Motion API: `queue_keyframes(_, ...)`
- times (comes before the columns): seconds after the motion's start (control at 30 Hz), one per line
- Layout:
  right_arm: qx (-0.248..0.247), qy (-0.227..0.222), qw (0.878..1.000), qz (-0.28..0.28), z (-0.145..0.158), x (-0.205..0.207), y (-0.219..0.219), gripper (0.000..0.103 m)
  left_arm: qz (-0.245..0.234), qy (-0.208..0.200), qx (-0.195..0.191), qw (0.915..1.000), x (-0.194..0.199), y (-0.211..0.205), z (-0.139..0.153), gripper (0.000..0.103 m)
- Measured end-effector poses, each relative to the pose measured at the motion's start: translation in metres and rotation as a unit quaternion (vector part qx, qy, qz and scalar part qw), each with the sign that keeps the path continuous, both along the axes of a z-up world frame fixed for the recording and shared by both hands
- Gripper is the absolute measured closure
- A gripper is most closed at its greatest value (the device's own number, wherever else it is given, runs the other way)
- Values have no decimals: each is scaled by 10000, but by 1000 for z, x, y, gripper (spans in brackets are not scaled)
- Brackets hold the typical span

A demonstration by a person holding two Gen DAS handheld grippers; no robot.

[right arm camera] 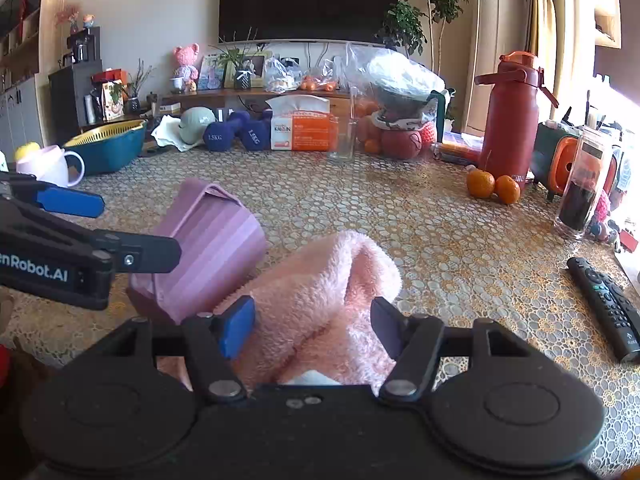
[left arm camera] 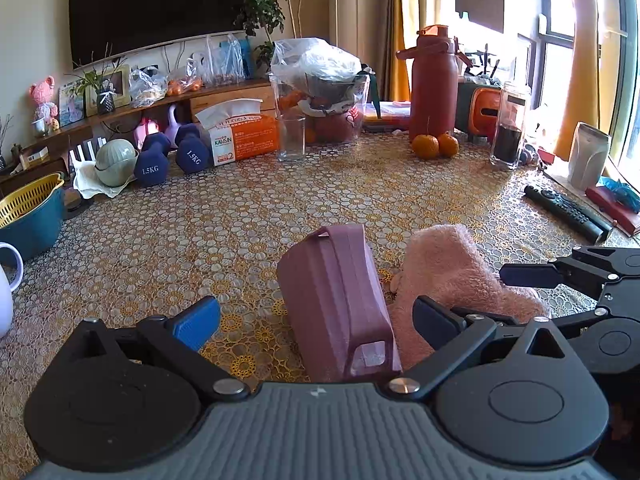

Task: Clean container
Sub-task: 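Hold the mauve cup in the left tool while the right tool presses the pink towel onto it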

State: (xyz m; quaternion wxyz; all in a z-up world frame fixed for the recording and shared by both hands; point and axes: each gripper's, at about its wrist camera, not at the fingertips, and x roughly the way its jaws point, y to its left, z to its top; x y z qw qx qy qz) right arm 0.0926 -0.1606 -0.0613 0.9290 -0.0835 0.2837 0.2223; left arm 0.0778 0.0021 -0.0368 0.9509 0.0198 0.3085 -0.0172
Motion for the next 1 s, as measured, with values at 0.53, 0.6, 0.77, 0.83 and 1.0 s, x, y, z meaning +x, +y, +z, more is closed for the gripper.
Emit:
queue_keyframes(0.53,-693,62,9967,413,-10,26,4,67,-270,355,-6,9990,11,-3,-24,0)
queue_keyframes(0.6,-741,-30,9958,531,-6,25,3,77,-326,351,-24,9988,11,-5,-25,0)
queue_keyframes(0.77,-252,-189,9971,698,17,25,-6,82,-353,294,-37,9989,11,-5,-24,1)
queue_keyframes(0.83,77,-230,9951,957,31,23,-9,82,-367,288,-152,9988,12,-3,-22,1)
queue_keyframes(1.0,472,25,9858,1613,46,31,2,82,-472,350,-375,9976,14,0,-20,18)
